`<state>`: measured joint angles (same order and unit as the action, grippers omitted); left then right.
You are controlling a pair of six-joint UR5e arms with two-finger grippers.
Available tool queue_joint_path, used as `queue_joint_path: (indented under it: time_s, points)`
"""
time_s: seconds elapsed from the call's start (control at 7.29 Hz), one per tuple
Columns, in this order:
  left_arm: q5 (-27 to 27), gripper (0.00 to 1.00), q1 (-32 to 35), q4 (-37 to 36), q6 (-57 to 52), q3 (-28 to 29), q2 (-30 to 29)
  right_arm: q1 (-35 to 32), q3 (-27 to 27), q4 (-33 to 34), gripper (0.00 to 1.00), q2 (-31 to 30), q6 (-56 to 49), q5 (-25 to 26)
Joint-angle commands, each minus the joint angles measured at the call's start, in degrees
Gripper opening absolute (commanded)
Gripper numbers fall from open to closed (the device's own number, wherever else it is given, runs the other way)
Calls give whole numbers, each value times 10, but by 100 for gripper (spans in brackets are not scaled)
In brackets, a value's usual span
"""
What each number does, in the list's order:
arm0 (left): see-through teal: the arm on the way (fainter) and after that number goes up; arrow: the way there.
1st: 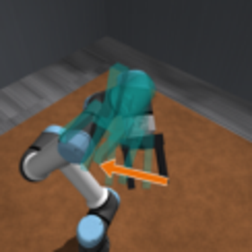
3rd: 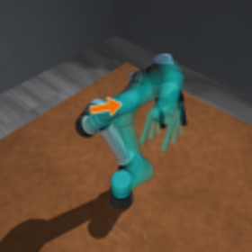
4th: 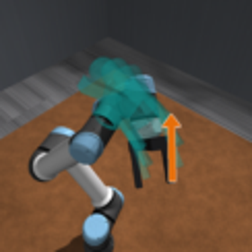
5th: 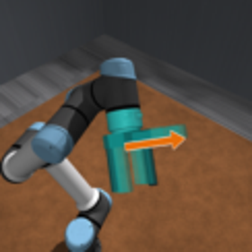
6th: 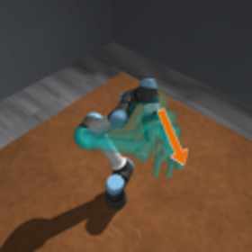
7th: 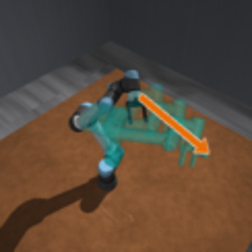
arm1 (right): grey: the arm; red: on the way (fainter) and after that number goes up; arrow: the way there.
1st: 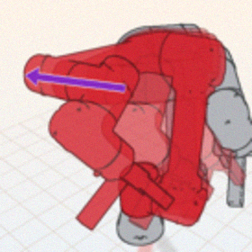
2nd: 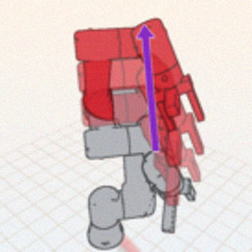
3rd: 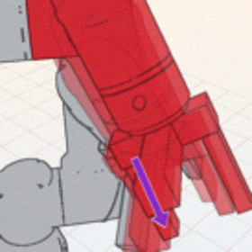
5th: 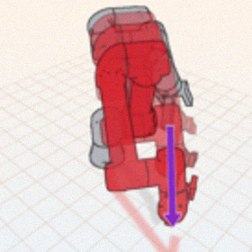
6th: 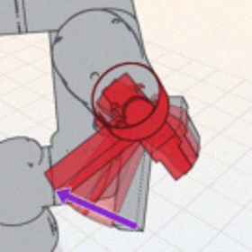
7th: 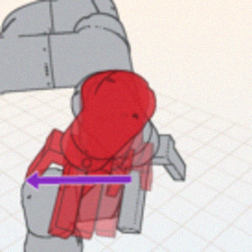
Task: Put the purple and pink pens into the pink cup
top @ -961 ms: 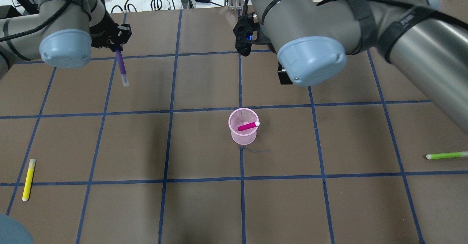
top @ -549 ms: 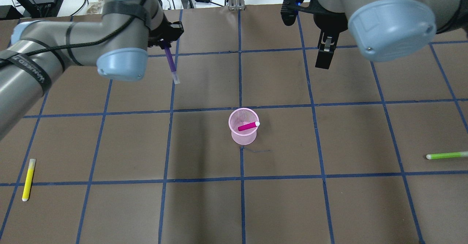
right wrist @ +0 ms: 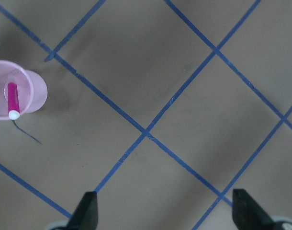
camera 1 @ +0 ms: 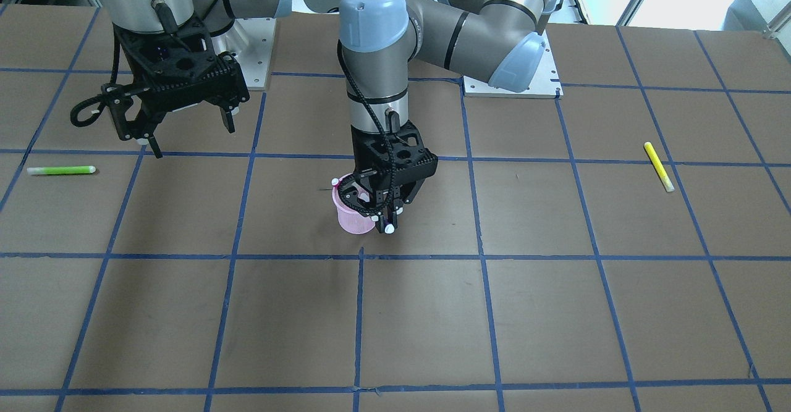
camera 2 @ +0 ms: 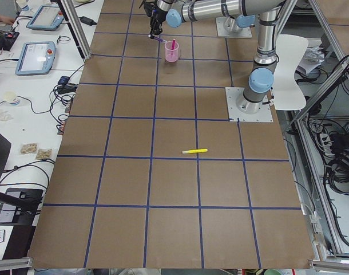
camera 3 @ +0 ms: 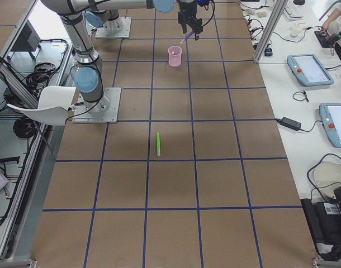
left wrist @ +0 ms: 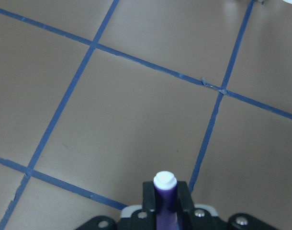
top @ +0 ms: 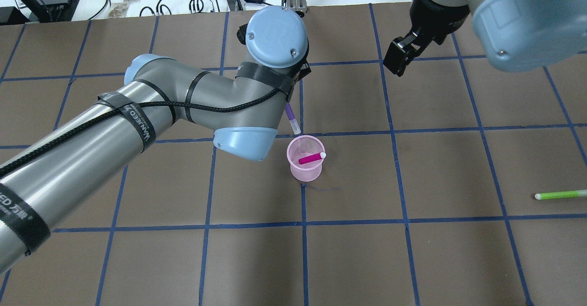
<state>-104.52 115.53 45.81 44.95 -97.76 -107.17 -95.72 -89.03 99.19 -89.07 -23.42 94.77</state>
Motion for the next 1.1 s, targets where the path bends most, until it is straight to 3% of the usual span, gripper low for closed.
queue_joint_path:
  time_s: [0.0,0.27,0.96]
  points:
    - [-6,0,22,0,25,-19,-1,-2,-4,-24,100,-22,225,-1]
    - [-2,0,27,1,24,-34,-1,-3,-6,-35,100,-32,309,-12]
    - [-3,3,36,6,21,-44,-9,-5,-18,-79,100,-31,304,-21]
